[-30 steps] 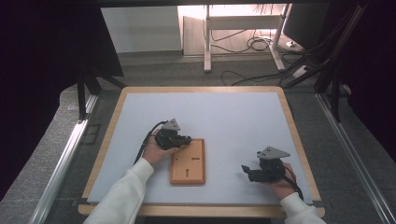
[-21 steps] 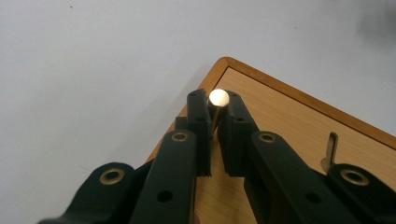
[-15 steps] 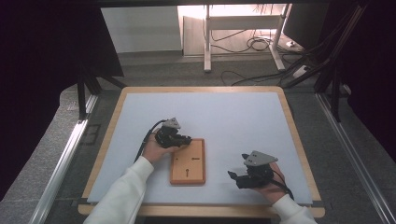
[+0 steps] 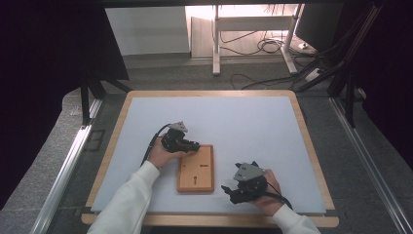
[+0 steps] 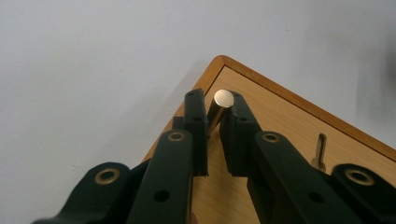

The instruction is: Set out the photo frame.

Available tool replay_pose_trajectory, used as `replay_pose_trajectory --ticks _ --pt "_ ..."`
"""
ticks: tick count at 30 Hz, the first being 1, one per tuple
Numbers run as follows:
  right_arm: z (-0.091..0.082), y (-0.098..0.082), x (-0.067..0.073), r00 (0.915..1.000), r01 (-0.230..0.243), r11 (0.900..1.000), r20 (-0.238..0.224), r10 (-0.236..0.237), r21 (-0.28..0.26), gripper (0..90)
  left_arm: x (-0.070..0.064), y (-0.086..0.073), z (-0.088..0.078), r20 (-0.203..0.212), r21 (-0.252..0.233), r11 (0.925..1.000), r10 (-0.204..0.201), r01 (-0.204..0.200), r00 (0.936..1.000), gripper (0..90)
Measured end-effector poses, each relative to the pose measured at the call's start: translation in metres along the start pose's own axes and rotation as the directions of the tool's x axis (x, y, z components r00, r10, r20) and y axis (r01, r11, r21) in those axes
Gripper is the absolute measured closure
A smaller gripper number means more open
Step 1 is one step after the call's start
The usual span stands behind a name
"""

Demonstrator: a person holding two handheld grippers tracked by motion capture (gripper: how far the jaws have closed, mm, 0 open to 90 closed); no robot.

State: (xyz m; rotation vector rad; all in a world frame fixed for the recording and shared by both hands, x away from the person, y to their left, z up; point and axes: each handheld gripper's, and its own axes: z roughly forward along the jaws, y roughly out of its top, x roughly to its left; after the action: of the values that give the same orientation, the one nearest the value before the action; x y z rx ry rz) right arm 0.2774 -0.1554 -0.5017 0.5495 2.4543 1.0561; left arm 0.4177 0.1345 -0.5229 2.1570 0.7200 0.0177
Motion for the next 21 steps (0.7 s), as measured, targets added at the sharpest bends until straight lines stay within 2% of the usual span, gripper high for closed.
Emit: replay_pose_trajectory --ticks 1,3,4,9,10,14,17,18,21 --pt "0.005 0.005 0.005 0.9997 0.024 1.0 -0.004 -0.024 0.002 13.4 0.001 0.0 0.0 0.004 0.003 1.0 -0.001 0.001 1.0 82.0" --pt "0.007 0.007 0.007 0.9994 0.033 0.999 -0.005 -0.033 0.003 13.3 0.002 0.001 0.0 0.01 0.006 0.9999 -0.008 0.008 0.9999 82.0" --pt "0.012 0.01 0.011 0.9984 0.056 0.998 -0.011 -0.056 0.008 12.9 0.003 0.001 0.0 0.018 0.011 0.9998 -0.015 0.015 0.9997 81.9" --pt "0.02 0.014 0.019 0.9963 0.086 0.996 -0.005 -0.086 0.021 10.7 0.005 0.003 0.001 0.029 0.015 0.9994 -0.031 0.031 0.9991 82.1" --pt "0.023 0.017 0.022 0.9946 0.102 0.994 0.016 -0.103 0.03 9.3 0.005 0.004 0.001 0.032 0.016 0.9993 -0.034 0.033 0.9989 82.1" --pt "0.029 0.021 0.027 0.993 0.117 0.992 0.014 -0.117 0.037 8.5 0.008 0.004 0.0 0.042 0.023 0.9991 -0.035 0.034 0.9985 82.1" --pt "0.036 0.024 0.033 0.9899 0.141 0.989 0.002 -0.141 0.047 7.9 0.008 0.004 0.0 0.046 0.024 0.9989 -0.042 0.04 0.9981 82.1" --pt "0.041 0.026 0.037 0.9852 0.171 0.983 -0.004 -0.171 0.059 7.6 0.009 0.004 0.0 0.049 0.025 0.9988 -0.044 0.043 0.9978 82.0" --pt "0.045 0.027 0.04 0.9825 0.186 0.981 -0.002 -0.186 0.064 7.5 0.01 0.005 0.0 0.06 0.028 0.9983 -0.053 0.052 0.9968 82.0"
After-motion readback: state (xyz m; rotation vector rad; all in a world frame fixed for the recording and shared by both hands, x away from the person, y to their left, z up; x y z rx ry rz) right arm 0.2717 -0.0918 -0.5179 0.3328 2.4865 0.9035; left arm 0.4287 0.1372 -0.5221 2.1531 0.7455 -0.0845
